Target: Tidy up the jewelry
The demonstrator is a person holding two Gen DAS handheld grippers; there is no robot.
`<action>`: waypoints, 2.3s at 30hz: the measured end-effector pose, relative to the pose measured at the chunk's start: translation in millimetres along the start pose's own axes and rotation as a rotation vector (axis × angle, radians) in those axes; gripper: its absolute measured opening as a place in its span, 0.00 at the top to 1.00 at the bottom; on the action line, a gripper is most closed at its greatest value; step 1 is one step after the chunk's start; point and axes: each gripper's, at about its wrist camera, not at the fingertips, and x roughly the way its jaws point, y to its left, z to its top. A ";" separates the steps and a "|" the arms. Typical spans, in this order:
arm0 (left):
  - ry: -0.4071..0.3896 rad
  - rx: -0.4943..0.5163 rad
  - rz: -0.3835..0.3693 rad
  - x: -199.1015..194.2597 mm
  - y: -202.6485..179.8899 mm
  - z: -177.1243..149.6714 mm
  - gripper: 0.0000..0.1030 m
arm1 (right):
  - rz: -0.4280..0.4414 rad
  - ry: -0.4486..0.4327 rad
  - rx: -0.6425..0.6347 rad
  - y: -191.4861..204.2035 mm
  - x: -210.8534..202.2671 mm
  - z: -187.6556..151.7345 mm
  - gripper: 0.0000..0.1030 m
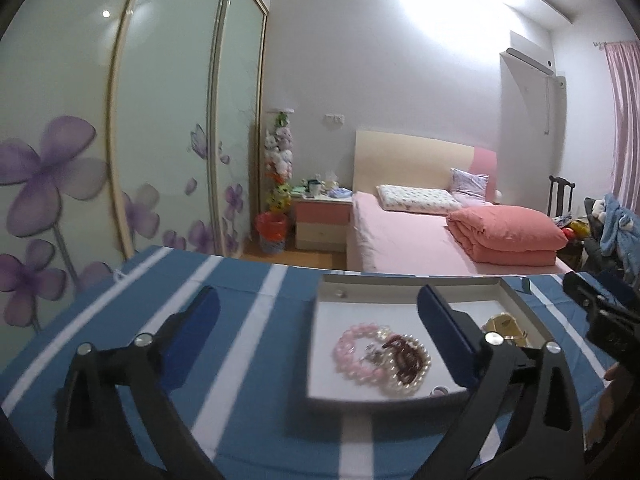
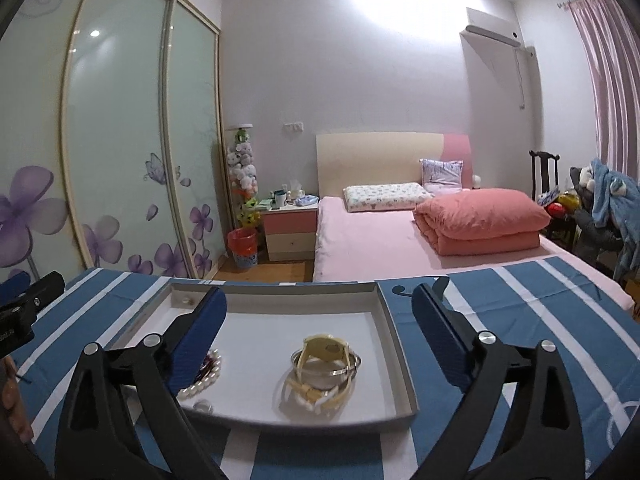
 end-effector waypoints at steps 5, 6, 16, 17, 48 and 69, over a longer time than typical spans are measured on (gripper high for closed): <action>-0.042 0.035 0.048 -34.2 3.6 -10.9 0.04 | 0.010 0.022 0.006 -0.2 -26.0 -4.8 0.05; -0.047 0.039 0.054 -38.7 2.8 -13.0 0.04 | 0.011 0.027 0.006 0.3 -31.6 -6.8 0.04; -0.090 0.086 0.065 -81.3 -10.1 -40.9 0.04 | 0.003 0.041 -0.015 5.9 -67.9 -32.1 0.04; -0.097 0.091 0.064 -84.8 -11.5 -42.8 0.04 | -0.001 0.036 -0.020 7.6 -71.4 -34.0 0.04; -0.056 0.110 -0.022 -97.5 -15.7 -72.9 0.04 | 0.009 0.001 -0.062 20.6 -101.5 -67.7 0.02; -0.050 0.106 -0.031 -98.8 -18.8 -73.7 0.04 | 0.012 0.002 -0.055 18.9 -101.1 -65.5 0.02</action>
